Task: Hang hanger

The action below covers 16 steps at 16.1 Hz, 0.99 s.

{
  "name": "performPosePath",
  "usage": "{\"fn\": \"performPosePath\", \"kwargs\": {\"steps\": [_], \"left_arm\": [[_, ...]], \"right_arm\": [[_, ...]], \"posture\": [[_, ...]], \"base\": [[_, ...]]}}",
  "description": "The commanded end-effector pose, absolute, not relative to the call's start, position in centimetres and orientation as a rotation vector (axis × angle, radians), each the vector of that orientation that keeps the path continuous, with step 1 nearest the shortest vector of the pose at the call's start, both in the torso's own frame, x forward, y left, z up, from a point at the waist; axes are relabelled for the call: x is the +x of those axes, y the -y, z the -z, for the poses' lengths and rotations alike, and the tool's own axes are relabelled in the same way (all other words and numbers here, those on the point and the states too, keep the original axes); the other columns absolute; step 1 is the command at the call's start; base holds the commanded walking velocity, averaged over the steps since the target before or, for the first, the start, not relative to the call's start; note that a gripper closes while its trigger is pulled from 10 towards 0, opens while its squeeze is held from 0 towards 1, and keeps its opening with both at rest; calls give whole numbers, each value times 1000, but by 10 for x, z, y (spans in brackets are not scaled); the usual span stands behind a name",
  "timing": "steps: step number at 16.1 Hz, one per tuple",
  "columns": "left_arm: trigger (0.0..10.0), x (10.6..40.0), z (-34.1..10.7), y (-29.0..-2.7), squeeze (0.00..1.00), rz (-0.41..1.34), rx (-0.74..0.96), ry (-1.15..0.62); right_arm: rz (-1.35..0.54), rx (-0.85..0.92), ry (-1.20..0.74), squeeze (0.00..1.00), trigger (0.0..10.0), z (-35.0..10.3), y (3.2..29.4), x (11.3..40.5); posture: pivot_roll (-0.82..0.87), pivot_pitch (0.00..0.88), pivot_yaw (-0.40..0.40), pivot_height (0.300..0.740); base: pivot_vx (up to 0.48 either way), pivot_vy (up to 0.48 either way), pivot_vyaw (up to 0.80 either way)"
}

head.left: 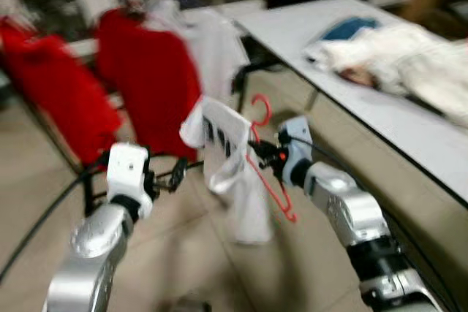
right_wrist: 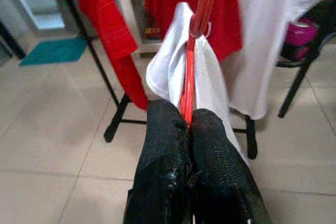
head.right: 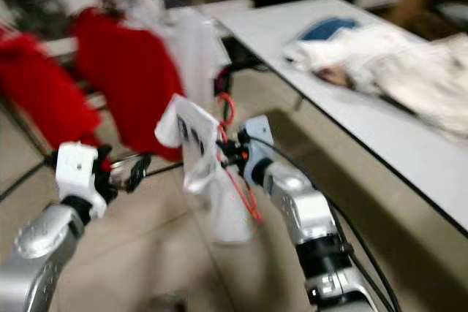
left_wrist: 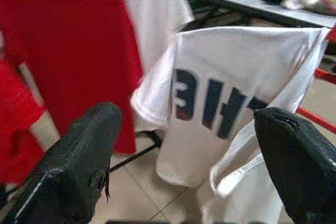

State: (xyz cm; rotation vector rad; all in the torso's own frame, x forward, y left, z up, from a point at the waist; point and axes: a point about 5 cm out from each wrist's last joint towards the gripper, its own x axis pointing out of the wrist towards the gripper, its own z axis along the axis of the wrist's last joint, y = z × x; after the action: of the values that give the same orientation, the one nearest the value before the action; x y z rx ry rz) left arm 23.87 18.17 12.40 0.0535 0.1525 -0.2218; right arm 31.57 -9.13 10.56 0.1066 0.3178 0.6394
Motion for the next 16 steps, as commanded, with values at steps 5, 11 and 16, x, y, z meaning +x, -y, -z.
{"fn": "performPosePath", "kwargs": {"steps": [5, 11, 16], "left_arm": [[10000, 245, -125, -183, 71, 183, 58, -141], [10000, 253, -127, -177, 71, 211, 72, -133], [10000, 251, -125, -179, 75, 185, 79, -133]], "right_arm": [[-671, 169, -244, 0, 10000, -118, 75, 317], [-653, 217, -176, 0, 10000, -123, 76, 319], [-697, 237, -111, 0, 10000, -135, 70, 324]], "posture": [[68, 11, -26, 740], [62, 0, -12, 740], [65, 10, -26, 740]], "base": [[0, 0, 480], [0, -247, 0], [0, -316, 0]]}}
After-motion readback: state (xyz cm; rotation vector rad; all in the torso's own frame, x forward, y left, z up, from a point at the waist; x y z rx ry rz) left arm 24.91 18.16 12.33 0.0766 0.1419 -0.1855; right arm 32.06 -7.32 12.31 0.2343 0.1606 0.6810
